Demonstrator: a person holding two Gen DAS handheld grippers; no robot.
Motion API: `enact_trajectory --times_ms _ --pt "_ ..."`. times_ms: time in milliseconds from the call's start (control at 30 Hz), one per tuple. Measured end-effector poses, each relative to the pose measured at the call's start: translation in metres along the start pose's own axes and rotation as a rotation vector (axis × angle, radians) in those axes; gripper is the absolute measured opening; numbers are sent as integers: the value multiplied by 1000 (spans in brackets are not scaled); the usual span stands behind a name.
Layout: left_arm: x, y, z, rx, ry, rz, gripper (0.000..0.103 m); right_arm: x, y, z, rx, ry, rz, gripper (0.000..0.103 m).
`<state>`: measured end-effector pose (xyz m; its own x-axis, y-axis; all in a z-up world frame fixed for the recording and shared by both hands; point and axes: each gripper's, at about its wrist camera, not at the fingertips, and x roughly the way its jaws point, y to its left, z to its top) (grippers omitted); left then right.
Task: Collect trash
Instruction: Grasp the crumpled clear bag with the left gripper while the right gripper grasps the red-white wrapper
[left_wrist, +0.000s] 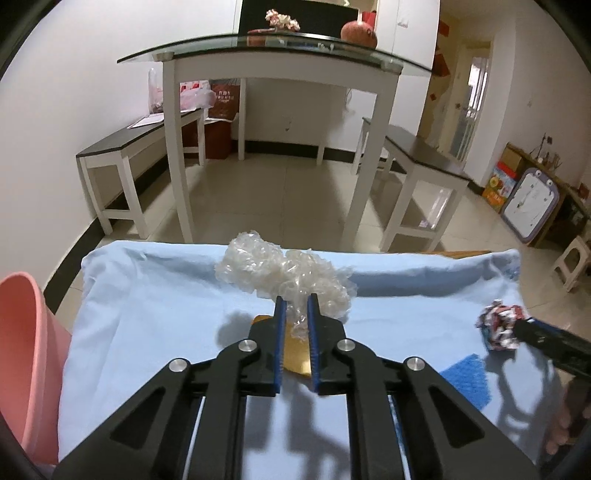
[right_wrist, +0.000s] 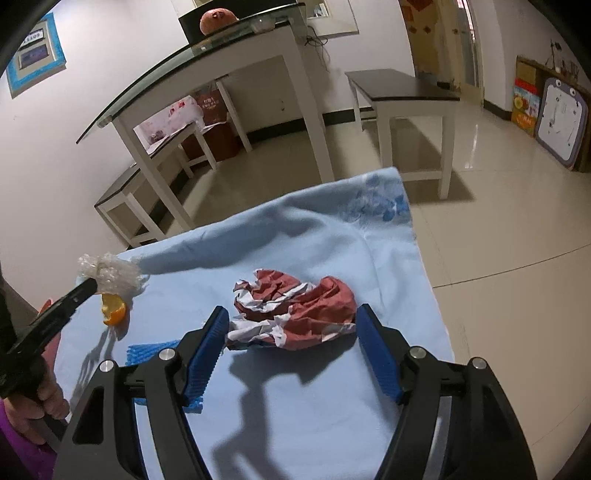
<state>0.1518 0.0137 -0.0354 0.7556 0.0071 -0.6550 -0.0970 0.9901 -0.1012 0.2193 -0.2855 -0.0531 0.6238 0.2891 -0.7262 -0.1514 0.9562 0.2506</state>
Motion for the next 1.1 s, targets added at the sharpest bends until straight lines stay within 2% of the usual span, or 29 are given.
enact_trajectory --times_ms 100,200,300,333,667,700,733,767,833,1100 --pt "-15 2 -2 -5 -17 -18 10 -3 2 -2 -8 -6 -4 61" --pt "-30 2 -3 -5 -35 -25 10 -8 4 -4 -10 -14 3 45" --pt "-46 3 -6 -9 -53 -33 10 -14 8 -7 -15 -16 1 7" --pt "-51 4 -6 -7 -58 -36 10 -16 9 -9 -14 -13 1 0" --pt "-99 14 -13 -9 -120 -53 10 -54 12 -18 -21 -73 23 1" --pt "-103 15 -14 -10 -125 -55 10 -53 10 -16 -15 -73 9 4" --pt "-106 15 -15 -11 -129 -56 10 -52 8 -16 -9 -67 5 13" --pt "-109 16 -16 -11 -130 -58 10 -50 7 -15 1 -57 4 30" --pt "-113 16 -20 -8 -132 -56 10 -44 5 -14 40 -33 24 44" --pt "-118 29 -26 -32 -123 -27 10 -13 8 -6 189 7 71 48"
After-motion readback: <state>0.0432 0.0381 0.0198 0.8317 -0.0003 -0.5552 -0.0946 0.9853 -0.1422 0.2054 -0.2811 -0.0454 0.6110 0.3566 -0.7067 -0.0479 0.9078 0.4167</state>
